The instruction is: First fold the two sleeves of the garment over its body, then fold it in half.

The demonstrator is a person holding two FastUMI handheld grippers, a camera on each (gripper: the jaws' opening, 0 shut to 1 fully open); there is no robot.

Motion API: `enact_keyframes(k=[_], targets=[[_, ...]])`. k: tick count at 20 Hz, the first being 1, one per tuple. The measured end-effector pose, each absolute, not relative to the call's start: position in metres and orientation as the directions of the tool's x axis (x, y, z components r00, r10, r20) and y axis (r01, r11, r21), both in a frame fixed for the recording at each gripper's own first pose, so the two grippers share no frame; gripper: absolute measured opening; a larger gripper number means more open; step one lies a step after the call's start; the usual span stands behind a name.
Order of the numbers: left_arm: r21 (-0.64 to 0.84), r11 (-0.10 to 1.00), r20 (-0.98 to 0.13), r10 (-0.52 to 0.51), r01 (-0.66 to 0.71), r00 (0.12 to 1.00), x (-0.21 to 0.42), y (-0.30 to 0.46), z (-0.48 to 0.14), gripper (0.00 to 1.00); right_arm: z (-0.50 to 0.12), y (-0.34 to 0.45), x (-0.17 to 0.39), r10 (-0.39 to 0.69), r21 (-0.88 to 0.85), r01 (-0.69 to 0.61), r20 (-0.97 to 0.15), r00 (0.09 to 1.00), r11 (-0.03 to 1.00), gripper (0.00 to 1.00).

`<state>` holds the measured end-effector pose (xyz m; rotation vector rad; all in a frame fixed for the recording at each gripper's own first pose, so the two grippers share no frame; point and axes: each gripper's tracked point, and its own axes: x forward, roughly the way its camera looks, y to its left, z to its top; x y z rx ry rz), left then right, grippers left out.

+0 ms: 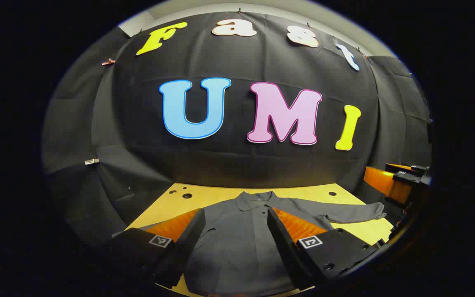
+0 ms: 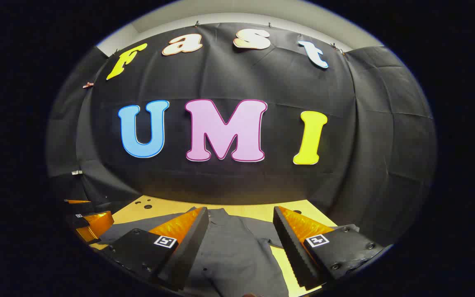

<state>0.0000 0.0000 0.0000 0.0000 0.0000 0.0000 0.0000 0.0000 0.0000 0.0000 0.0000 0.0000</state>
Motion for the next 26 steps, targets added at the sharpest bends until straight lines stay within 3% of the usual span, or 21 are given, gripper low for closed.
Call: enact_keyframes(k=[1, 2, 12, 26], targets=[[-0.001, 1.0, -0.004, 0.007, -0.007, 1.0, 0.003, 0.002, -0.001, 0.96, -0.001, 0.001, 0.002, 0.005, -0.004, -0.005, -0.003, 1.0, 1.0, 0.98], [-0.001, 1.0, -0.004, 0.011, -0.011, 1.0, 0.006, 0.005, 0.0, 0.96, -0.001, 0.003, 0.006, 0.011, -0.01, -0.011, -0.004, 1.0, 1.0, 0.98], [0.022, 1.0, 0.009, 0.015, -0.015, 1.0, 0.023, 0.005, 0.007, 0.96, -0.004, 0.006, 0.027, 0.029, -0.021, -0.03, -0.021, 0.999, 0.999, 0.98], [0.015, 0.996, -0.014, 0.092, -0.092, 0.996, 0.035, 0.0, 0.002, 0.96, -0.033, -0.054, 0.063, -0.018, 0.023, 0.021, -0.094, 0.995, 1.0, 0.98]])
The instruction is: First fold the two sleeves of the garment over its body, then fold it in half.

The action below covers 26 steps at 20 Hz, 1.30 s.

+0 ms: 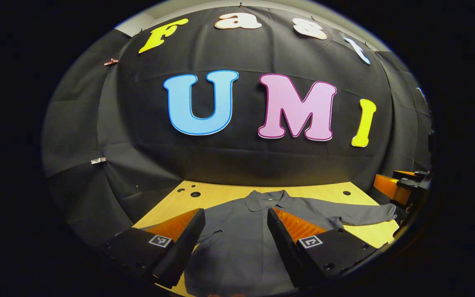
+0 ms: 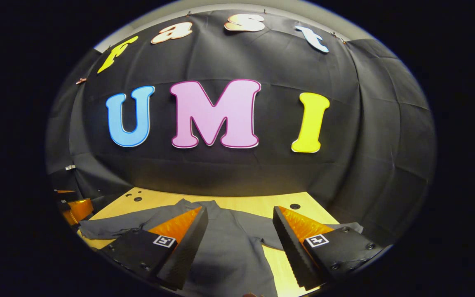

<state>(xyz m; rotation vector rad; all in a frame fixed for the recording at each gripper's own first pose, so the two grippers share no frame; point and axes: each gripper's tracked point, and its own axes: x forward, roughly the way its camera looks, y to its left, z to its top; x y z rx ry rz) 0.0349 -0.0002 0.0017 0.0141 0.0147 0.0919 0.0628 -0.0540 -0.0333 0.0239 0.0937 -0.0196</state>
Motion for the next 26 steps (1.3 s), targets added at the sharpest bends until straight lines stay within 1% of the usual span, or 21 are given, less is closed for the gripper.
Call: enact_keyframes(k=[3, 8, 10, 15, 19, 22, 26], targets=[[0.025, 0.996, -0.017, 0.084, -0.084, 0.996, 0.039, -0.007, 0.001, 0.96, -0.043, -0.079, 0.075, -0.068, 0.02, 0.071, -0.121, 0.99, 0.997, 0.98], [0.019, 0.996, -0.035, 0.09, -0.089, 0.995, 0.043, -0.003, -0.004, 0.96, -0.051, -0.136, 0.092, -0.214, 0.053, 0.223, -0.144, 0.966, 0.973, 0.98], [0.013, 0.994, -0.06, 0.109, -0.108, 0.992, 0.046, 0.003, -0.011, 0.96, -0.054, -0.156, 0.1, -0.256, 0.062, 0.268, -0.156, 0.954, 0.961, 0.98], [0.007, 0.994, -0.105, 0.107, -0.107, 0.989, 0.053, 0.01, -0.021, 0.96, -0.069, -0.219, 0.11, -0.367, 0.065, 0.386, -0.199, 0.909, 0.92, 0.98], [0.022, 0.99, -0.126, 0.139, -0.137, 0.982, 0.053, 0.015, -0.027, 0.96, -0.089, -0.269, 0.112, -0.431, 0.096, 0.469, -0.265, 0.862, 0.878, 0.98], [0.032, 0.989, -0.143, 0.149, -0.146, 0.978, 0.053, 0.015, -0.033, 0.96, -0.107, -0.305, 0.114, -0.468, 0.101, 0.513, -0.292, 0.834, 0.852, 0.97], [0.028, 0.983, -0.187, 0.182, -0.18, 0.965, 0.052, 0.018, -0.046, 0.96, -0.137, -0.335, 0.119, -0.493, 0.085, 0.549, -0.344, 0.799, 0.831, 0.98]])
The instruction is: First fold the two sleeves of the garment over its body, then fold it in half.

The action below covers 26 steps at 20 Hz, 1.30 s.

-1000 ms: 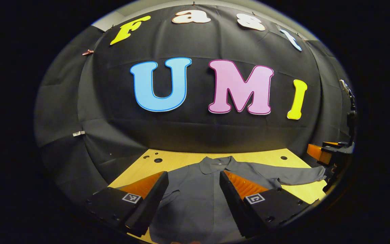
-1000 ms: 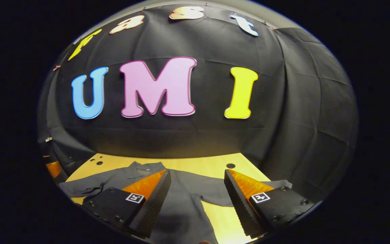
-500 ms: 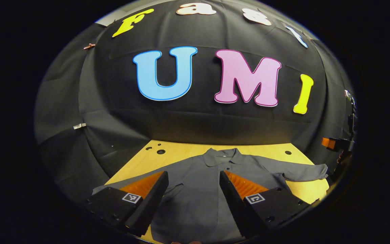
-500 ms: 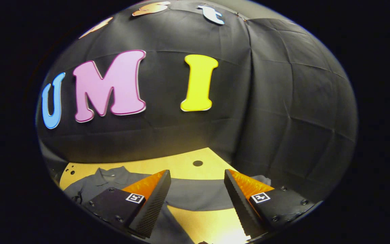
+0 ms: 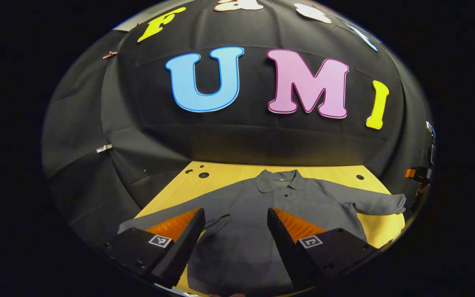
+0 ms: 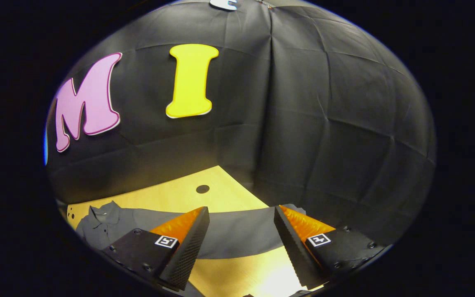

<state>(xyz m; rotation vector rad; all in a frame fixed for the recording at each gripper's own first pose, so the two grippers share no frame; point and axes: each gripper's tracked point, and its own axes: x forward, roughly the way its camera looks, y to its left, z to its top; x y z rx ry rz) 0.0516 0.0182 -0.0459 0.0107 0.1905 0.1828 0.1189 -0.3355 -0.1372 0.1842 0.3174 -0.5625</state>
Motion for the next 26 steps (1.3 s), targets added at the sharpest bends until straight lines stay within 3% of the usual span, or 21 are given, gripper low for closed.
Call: enact_keyframes(k=[5, 6, 7, 15, 26], targets=[[-0.001, 0.975, -0.237, 0.214, -0.221, 0.947, 0.051, 0.023, -0.059, 0.96, -0.166, -0.359, 0.131, -0.468, 0.058, 0.53, -0.395, 0.79, 0.846, 0.98], [-0.002, 0.973, -0.244, 0.223, -0.23, 0.944, 0.051, 0.026, -0.06, 1.0, -0.174, -0.364, 0.134, -0.463, 0.054, 0.527, -0.406, 0.788, 0.848, 0.98], [0.003, 0.972, -0.248, 0.228, -0.234, 0.942, 0.051, 0.027, -0.06, 0.96, -0.179, -0.37, 0.136, -0.455, 0.058, 0.525, -0.423, 0.784, 0.849, 0.98], [0.084, 0.961, -0.271, 0.277, -0.264, 0.922, 0.058, 0.043, -0.066, 0.96, -0.233, -0.442, 0.146, -0.476, 0.026, 0.573, -0.527, 0.704, 0.819, 0.98], [0.131, 0.981, -0.306, 0.175, -0.141, 0.936, 0.089, -0.012, -0.081, 0.98, -0.294, -0.483, 0.141, -0.491, -0.025, 0.621, -0.637, 0.594, 0.783, 0.98]])
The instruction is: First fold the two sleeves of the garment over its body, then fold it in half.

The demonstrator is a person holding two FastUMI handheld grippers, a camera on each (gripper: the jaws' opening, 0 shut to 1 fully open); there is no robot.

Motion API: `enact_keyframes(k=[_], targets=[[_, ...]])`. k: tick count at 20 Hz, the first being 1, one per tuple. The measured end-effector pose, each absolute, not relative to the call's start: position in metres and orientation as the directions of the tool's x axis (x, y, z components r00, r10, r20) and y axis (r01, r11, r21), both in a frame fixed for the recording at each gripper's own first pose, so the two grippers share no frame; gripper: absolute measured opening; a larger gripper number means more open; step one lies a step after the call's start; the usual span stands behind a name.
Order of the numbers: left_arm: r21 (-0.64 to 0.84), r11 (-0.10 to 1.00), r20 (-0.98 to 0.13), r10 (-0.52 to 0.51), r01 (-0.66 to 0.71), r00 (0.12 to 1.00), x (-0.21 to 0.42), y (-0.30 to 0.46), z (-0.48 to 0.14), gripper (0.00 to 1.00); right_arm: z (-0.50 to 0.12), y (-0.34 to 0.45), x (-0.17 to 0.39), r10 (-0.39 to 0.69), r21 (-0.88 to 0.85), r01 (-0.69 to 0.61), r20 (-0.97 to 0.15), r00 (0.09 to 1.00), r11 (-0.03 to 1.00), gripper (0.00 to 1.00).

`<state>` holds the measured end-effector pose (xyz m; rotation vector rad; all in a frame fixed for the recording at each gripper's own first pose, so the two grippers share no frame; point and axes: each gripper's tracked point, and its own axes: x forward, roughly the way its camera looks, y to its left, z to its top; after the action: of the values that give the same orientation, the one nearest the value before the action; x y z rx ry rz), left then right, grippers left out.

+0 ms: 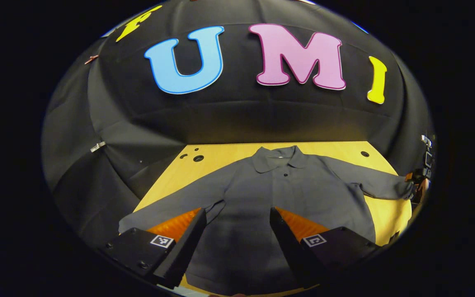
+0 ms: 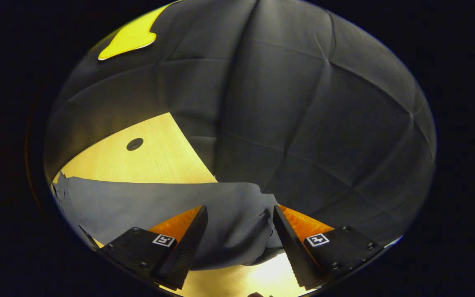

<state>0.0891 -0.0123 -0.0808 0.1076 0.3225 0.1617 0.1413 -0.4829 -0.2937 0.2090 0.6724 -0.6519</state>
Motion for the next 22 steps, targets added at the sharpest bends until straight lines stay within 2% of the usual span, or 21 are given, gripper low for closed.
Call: enact_keyframes(k=[5, 10, 12, 13, 16, 17, 19, 22], targets=[[0.139, 0.984, -0.313, 0.147, -0.108, 0.939, 0.09, -0.026, -0.085, 0.98, -0.315, -0.502, 0.134, -0.498, -0.006, 0.668, -0.672, 0.549, 0.744, 0.99], [0.123, 0.984, -0.322, 0.159, -0.125, 0.933, 0.088, -0.022, -0.091, 0.98, -0.336, -0.502, 0.137, -0.454, 0.018, 0.664, -0.717, 0.53, 0.748, 0.99], [0.109, 0.983, -0.321, 0.178, -0.15, 0.93, 0.087, -0.016, -0.091, 0.98, -0.335, -0.497, 0.141, -0.442, 0.03, 0.66, -0.721, 0.535, 0.751, 0.95], [0.097, 0.982, -0.323, 0.183, -0.159, 0.929, 0.087, -0.014, -0.091, 0.98, -0.339, -0.494, 0.145, -0.435, 0.037, 0.658, -0.723, 0.538, 0.752, 0.75], [0.074, 0.98, -0.329, 0.2, -0.186, 0.923, 0.083, -0.007, -0.094, 0.98, -0.339, -0.492, 0.144, -0.44, 0.023, 0.658, -0.726, 0.529, 0.752, 0.47], [0.065, 0.979, -0.334, 0.204, -0.193, 0.92, 0.082, -0.006, -0.094, 0.98, -0.337, -0.492, 0.143, -0.438, 0.028, 0.658, -0.725, 0.531, 0.753, 0.31], [0.049, 0.979, -0.334, 0.203, -0.198, 0.92, 0.079, -0.005, -0.094, 0.98, -0.334, -0.49, 0.142, -0.441, 0.028, 0.66, -0.722, 0.533, 0.751, 0.18], [0.041, 0.978, -0.329, 0.208, -0.206, 0.921, 0.076, -0.001, -0.094, 0.98, -0.321, -0.483, 0.148, -0.447, 0.041, 0.658, -0.702, 0.554, 0.752, 0.09]])
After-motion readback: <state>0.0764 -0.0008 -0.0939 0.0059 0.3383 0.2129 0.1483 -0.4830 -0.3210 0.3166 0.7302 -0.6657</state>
